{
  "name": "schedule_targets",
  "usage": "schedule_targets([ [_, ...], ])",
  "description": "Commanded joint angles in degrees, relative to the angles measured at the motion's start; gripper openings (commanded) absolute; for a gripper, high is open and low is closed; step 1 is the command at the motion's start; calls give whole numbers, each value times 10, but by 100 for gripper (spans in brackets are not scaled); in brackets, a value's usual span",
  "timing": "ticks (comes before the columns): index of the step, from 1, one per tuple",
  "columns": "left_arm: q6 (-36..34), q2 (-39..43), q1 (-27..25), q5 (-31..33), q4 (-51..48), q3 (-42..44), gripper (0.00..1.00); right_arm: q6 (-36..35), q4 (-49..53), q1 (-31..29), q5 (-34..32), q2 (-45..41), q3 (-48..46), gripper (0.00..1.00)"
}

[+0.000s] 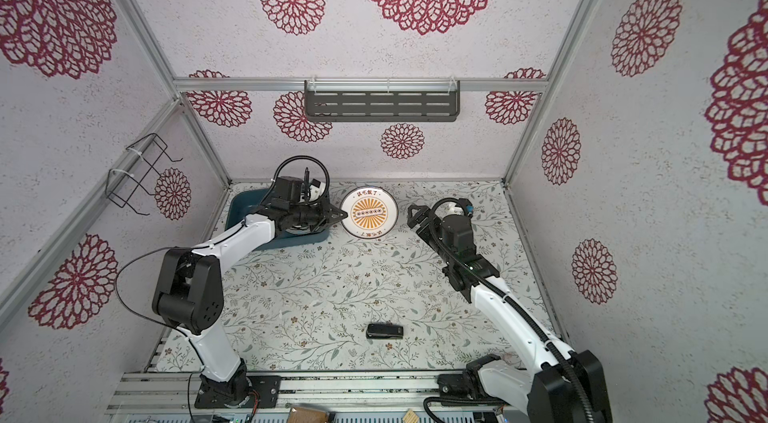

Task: Place the plates into the plastic bin on the countertop
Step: 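Lower sunburst plate into the bin with left gripper while right retracts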

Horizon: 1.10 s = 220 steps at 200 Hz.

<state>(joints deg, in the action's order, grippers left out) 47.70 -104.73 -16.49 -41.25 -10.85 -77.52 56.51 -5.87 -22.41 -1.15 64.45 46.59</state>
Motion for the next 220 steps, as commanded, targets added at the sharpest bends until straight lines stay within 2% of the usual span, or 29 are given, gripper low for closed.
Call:
schedule_targets([
  [1, 19, 1, 23, -23, 60, -8, 0, -27, 3, 2, -29, 7, 39, 99],
  [58, 31, 18, 101, -16, 77, 21, 0, -49, -9, 1, -32, 96, 119, 99],
  [113, -1, 6, 192, -6, 29, 3, 0, -57, -28, 1, -25, 181, 192, 99],
  [157, -42, -40, 226, 20, -26, -48, 0, -59, -41, 1, -17, 234, 246, 99],
  [220, -79, -72, 281, 26, -66, -54, 0, -52, -29, 1, -12, 289, 301, 99],
])
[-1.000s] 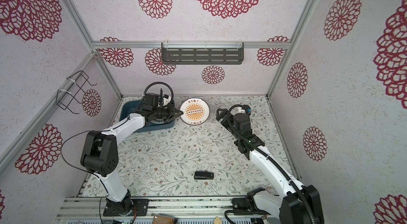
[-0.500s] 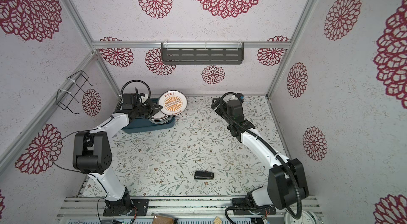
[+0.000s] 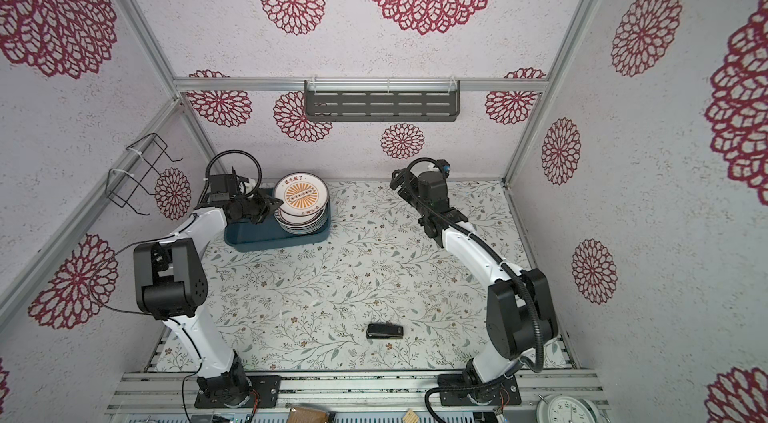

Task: Place the plates into the plastic bin on the countertop
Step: 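Lower sunburst plate into the bin with left gripper while right retracts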

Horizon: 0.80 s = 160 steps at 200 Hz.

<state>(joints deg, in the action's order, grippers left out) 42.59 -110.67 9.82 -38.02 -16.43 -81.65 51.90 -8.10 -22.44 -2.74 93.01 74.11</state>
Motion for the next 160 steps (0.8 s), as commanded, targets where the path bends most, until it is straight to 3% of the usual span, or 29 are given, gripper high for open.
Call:
schedule_targets([
  [1, -29, -13, 18, -7, -11, -13, 0, -6, -7, 1, 3, 3, 26, 99],
  [160, -24, -101, 6, -13, -27, -70, 1, 7, 19, 6, -17, 31, 41, 99],
])
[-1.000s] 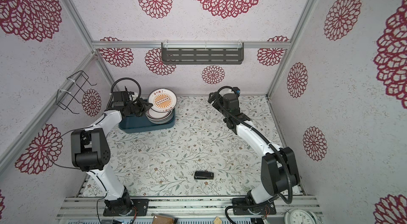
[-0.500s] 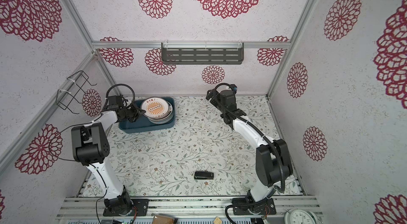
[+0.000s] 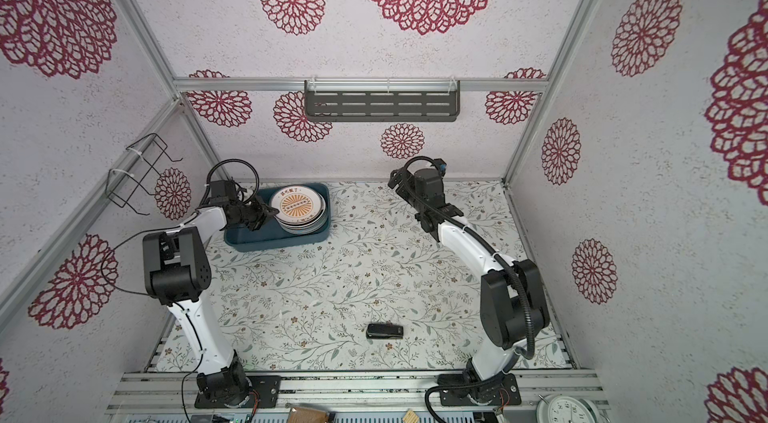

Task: Place the plates into the plastic bin on the countertop
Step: 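Lower sunburst plate into the bin with left gripper while right retracts, then open left gripper to release sunburst plate against the stack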

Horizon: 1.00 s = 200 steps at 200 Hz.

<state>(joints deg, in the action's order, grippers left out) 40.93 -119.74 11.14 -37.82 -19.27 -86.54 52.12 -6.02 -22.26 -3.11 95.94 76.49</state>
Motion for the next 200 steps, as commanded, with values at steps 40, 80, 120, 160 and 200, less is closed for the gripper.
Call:
schedule_targets([
  [40, -8, -27, -11, -15, -15, -43, 9, 10, -3, 4, -13, 7, 18, 99],
  [80, -14, -26, -12, -6, -31, -53, 25, 16, -11, 5, -10, 17, 21, 99],
  [120, -20, -26, -12, 10, -52, -67, 42, 22, -6, 5, -16, 20, 21, 99],
  [160, -26, -21, -16, 23, -65, -77, 75, 19, 0, 5, -26, 18, 20, 99],
  [200, -35, -18, -19, 44, -77, -88, 85, 17, 1, 5, -27, 17, 19, 99],
])
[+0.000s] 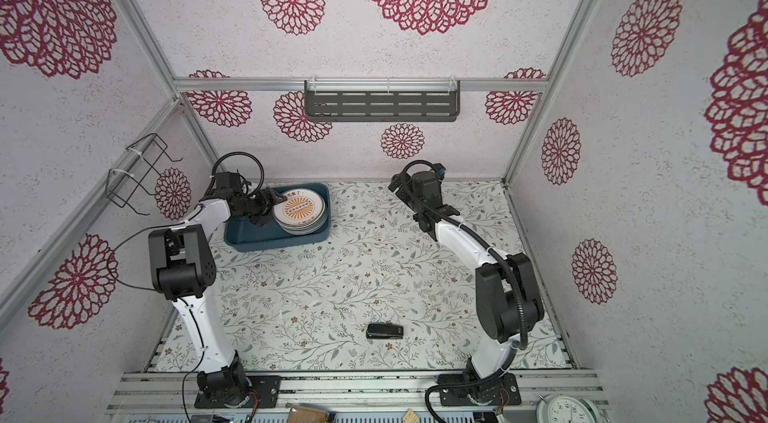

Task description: Place the plates into the plastic bin on the countertop

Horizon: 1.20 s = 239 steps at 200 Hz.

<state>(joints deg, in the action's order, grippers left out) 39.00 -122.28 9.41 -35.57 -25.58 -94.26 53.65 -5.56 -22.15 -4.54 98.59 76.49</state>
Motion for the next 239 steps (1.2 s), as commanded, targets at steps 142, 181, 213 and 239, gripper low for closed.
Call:
schedule_targets([
  [142, -47, 54, -5, 107, -142, -61, 90, 3, -18, 4, -35, -67, -58, 99],
  [181, -63, 170, -9, 136, -62, 37, 97, -25, 27, 2, -70, -110, -86, 99],
  [213, -81, 291, -8, 193, 10, 141, 97, -41, 58, -1, -105, -165, -128, 99],
  [239, -99, 395, -8, 223, 80, 236, 97, -49, 106, -9, -153, -218, -162, 99],
])
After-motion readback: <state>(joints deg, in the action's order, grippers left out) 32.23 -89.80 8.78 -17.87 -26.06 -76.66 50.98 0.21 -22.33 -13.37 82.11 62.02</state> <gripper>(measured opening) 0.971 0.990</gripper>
